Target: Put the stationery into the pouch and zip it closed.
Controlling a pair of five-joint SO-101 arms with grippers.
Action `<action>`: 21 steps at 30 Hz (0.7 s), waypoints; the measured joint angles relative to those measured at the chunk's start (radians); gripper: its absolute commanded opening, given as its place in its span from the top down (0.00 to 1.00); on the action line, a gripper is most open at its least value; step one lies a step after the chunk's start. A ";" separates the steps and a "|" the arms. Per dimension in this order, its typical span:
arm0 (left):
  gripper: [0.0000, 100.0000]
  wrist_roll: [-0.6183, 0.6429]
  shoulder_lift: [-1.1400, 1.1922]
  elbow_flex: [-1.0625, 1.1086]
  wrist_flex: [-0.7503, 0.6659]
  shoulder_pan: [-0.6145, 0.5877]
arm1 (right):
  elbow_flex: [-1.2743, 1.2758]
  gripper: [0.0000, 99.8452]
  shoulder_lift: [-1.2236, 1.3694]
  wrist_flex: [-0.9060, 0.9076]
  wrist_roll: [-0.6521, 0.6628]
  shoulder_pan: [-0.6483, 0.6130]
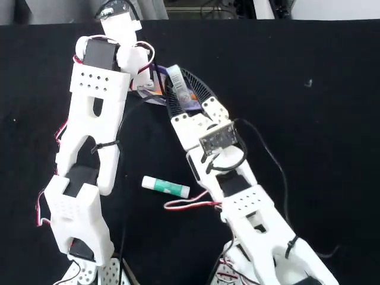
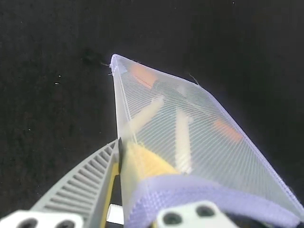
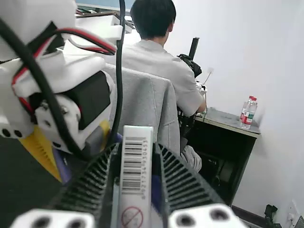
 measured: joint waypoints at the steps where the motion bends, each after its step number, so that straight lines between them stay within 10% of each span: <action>1: 0.97 0.000 0.000 0.000 0.000 -0.002 | 0.011 0.99 -0.012 0.000 0.000 0.000; 12: 0.97 0.000 0.003 -0.021 0.000 -0.025 | 0.002 0.73 -0.091 0.169 0.041 -0.008; 21: 0.97 -0.002 0.003 -0.025 -0.002 -0.071 | -0.037 0.79 -0.091 0.282 0.144 -0.055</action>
